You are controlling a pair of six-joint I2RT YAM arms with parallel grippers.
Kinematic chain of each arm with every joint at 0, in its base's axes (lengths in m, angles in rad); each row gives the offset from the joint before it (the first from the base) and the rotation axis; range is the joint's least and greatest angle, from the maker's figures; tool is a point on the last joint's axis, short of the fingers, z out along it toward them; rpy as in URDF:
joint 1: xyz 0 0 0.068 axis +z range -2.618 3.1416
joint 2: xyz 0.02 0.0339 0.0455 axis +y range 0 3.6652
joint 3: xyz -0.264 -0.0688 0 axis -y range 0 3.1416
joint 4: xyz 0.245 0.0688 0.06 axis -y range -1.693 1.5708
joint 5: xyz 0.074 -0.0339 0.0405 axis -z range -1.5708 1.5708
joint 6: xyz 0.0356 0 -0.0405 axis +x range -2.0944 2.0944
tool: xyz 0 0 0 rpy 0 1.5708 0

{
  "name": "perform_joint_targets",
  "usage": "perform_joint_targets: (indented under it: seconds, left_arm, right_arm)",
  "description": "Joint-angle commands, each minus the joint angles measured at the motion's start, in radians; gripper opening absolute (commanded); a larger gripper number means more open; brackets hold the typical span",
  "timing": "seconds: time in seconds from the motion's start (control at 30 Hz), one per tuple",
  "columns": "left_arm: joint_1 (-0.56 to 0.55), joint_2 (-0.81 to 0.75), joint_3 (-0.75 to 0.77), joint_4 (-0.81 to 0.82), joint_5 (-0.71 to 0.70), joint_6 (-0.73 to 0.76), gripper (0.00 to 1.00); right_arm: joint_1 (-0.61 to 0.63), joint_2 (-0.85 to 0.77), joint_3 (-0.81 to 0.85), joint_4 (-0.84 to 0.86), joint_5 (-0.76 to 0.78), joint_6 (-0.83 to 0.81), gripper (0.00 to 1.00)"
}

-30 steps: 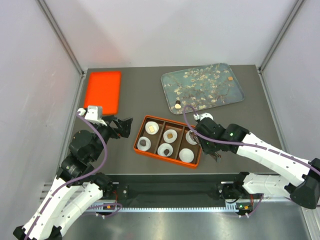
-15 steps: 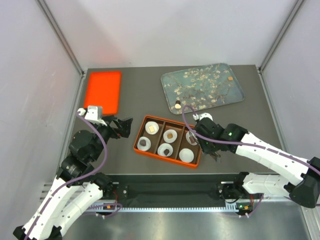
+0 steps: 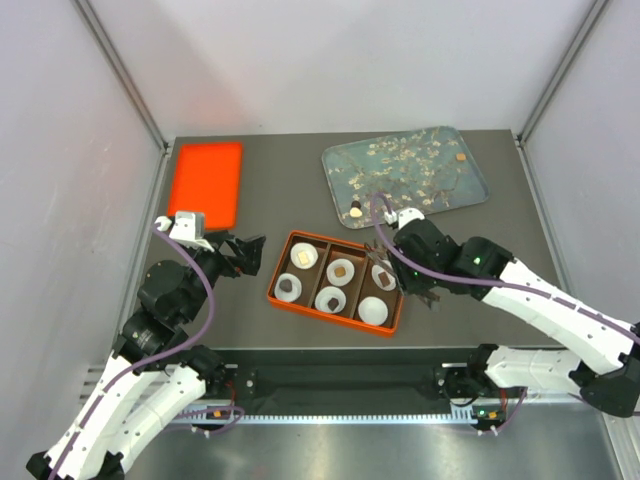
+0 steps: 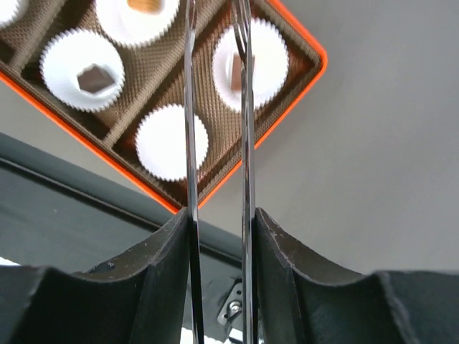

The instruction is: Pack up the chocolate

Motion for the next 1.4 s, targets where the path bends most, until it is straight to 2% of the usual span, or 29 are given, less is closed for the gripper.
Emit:
perform_joint_targets:
  seconds: [0.0,0.23,0.43,0.9,1.37]
  left_arm:
    - [0.002,0.001,-0.001,0.046,0.009,0.000,0.99]
    - [0.002,-0.007,-0.002,0.041,0.001,0.000,0.99]
    - [0.002,-0.007,-0.002,0.038,0.000,0.002,0.99]
    - [0.002,0.003,-0.002,0.043,0.008,0.003,0.99]
    - [0.002,0.003,-0.002,0.043,0.003,0.003,0.99]
  right_arm:
    - [-0.013,0.044,0.123,0.015,0.052,-0.075,0.38]
    - [-0.122,0.164,0.223,0.098,0.083,-0.245,0.39]
    - [-0.205,0.268,0.272,0.228,0.055,-0.328,0.40]
    - [-0.263,0.431,0.285,0.328,-0.052,-0.353,0.47]
    - [-0.294,0.572,0.265,0.405,-0.086,-0.344,0.46]
